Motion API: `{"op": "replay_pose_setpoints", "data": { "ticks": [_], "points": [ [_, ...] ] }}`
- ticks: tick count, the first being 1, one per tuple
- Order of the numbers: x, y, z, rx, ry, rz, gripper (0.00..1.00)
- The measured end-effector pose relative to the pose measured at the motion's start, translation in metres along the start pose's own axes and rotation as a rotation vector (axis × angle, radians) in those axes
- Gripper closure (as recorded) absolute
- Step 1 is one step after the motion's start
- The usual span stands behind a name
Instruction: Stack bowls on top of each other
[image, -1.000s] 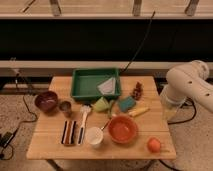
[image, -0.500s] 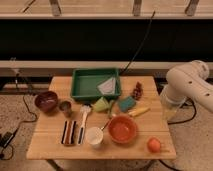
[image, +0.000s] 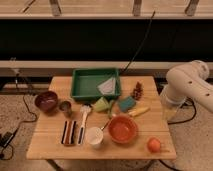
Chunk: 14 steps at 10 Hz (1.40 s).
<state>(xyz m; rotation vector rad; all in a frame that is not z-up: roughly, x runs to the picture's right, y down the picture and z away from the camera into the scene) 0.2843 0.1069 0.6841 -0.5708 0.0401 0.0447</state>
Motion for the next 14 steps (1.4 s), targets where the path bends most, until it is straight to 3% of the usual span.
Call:
{"op": "replay_pose_setpoints", "data": {
  "ticks": [8, 9, 10, 11, 13, 14],
  "points": [
    [0.0, -0.002, 0.001, 0.003, -0.001, -0.004, 0.35],
    [-0.003, -0.006, 0.005, 0.033, -0.007, -0.044, 0.35],
    [-0.009, -0.008, 0.013, 0.059, -0.028, -0.1, 0.35],
    [-0.015, -0.009, 0.029, 0.098, -0.074, -0.192, 0.35],
    [-0.029, -0.008, 0.058, 0.141, -0.171, -0.312, 0.35],
    [-0.039, -0.007, 0.073, 0.159, -0.251, -0.384, 0.35]
  ]
}}
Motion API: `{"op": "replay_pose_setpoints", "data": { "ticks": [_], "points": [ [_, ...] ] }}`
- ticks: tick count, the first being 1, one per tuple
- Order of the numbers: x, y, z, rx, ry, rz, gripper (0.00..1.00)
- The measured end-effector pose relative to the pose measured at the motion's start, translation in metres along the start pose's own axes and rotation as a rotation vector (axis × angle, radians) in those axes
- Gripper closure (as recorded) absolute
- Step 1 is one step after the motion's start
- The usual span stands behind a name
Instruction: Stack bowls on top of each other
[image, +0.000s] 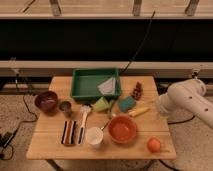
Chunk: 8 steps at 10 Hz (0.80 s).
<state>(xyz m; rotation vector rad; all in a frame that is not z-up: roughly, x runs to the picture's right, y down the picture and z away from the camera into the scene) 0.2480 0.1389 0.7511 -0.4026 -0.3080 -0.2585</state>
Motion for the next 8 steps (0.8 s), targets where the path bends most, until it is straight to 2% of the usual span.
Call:
{"op": "replay_pose_setpoints", "data": {
  "ticks": [2, 5, 6, 8],
  "points": [
    [-0.01, -0.001, 0.013, 0.023, -0.129, -0.067, 0.35],
    [-0.035, -0.001, 0.023, 0.048, -0.263, -0.18, 0.35],
    [-0.046, 0.0, 0.025, 0.053, -0.299, -0.221, 0.35],
    [-0.059, 0.011, 0.03, 0.054, -0.342, -0.28, 0.35]
  ]
}}
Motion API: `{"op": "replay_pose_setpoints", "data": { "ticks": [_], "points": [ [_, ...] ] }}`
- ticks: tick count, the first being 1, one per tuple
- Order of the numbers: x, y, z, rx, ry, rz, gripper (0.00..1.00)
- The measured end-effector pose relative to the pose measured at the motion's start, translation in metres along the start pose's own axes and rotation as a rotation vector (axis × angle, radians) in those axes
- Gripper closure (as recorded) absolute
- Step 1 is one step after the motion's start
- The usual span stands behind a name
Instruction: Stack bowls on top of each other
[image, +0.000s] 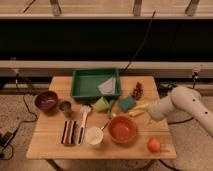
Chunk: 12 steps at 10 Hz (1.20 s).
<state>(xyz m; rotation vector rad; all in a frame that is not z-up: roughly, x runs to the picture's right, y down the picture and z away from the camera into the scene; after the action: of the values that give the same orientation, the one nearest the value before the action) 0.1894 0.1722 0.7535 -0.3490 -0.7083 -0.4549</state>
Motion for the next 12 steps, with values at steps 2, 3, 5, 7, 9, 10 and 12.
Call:
{"op": "replay_pose_setpoints", "data": {
  "ticks": [2, 3, 5, 7, 9, 10, 12],
  "points": [
    [-0.006, 0.008, 0.006, -0.002, -0.008, -0.011, 0.35],
    [-0.008, 0.01, 0.01, -0.007, -0.013, -0.016, 0.35],
    [-0.011, 0.018, 0.015, -0.013, -0.016, -0.015, 0.35],
    [-0.014, 0.024, 0.024, -0.024, -0.016, -0.011, 0.35],
    [-0.016, 0.03, 0.034, -0.035, -0.014, -0.009, 0.35],
    [-0.018, 0.033, 0.04, -0.04, -0.012, -0.01, 0.35],
    [-0.02, 0.036, 0.047, -0.042, -0.009, -0.008, 0.35]
  ]
}}
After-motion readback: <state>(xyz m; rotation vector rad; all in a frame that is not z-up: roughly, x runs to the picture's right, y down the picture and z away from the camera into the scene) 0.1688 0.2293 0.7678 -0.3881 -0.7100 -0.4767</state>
